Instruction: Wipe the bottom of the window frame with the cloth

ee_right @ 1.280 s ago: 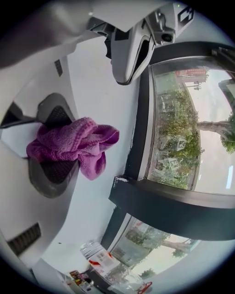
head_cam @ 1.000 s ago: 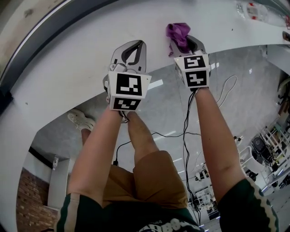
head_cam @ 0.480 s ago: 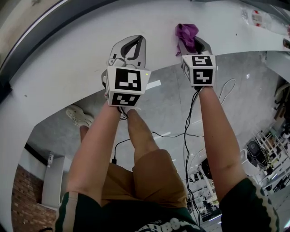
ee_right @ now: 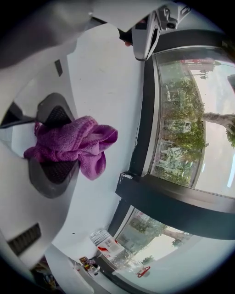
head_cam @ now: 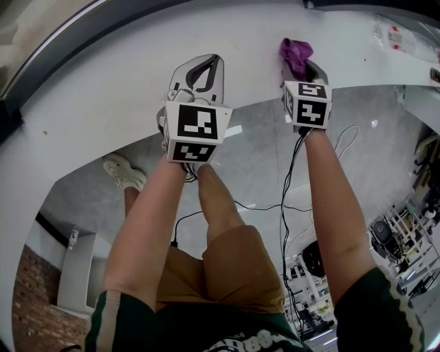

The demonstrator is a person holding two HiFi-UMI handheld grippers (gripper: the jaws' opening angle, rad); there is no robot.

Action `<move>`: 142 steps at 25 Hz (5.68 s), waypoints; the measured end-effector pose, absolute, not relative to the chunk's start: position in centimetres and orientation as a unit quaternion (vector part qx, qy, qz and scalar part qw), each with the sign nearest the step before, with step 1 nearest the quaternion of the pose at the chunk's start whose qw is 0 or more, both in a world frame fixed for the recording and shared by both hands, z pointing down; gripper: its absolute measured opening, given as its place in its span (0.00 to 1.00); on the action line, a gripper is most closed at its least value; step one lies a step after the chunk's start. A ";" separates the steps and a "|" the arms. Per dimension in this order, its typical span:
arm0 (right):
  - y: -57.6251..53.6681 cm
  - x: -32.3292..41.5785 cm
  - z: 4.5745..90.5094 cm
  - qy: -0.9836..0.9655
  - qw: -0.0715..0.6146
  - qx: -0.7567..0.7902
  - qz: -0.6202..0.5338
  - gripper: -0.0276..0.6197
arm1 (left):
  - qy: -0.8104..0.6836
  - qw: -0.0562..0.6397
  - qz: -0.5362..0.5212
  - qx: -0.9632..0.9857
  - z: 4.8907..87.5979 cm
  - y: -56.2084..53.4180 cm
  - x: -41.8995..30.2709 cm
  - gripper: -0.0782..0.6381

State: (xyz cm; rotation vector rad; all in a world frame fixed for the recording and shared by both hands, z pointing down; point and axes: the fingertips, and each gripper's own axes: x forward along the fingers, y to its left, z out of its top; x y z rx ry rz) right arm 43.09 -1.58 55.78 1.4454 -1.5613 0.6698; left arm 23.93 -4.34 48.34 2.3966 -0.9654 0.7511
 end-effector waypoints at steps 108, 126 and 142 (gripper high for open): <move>0.9 -27.4 55.0 -0.839 0.447 0.259 0.170 0.30 | -0.578 0.298 0.252 0.716 46.3 4.5 -31.8 0.12; 1.3 -29.2 49.9 -0.890 0.360 0.186 0.209 0.30 | -0.560 0.285 0.259 0.733 44.4 5.2 -30.0 0.12; 2.8 -16.1 12.5 -0.924 0.213 0.280 0.153 0.30 | -0.534 0.166 0.226 0.797 12.2 4.1 -22.4 0.12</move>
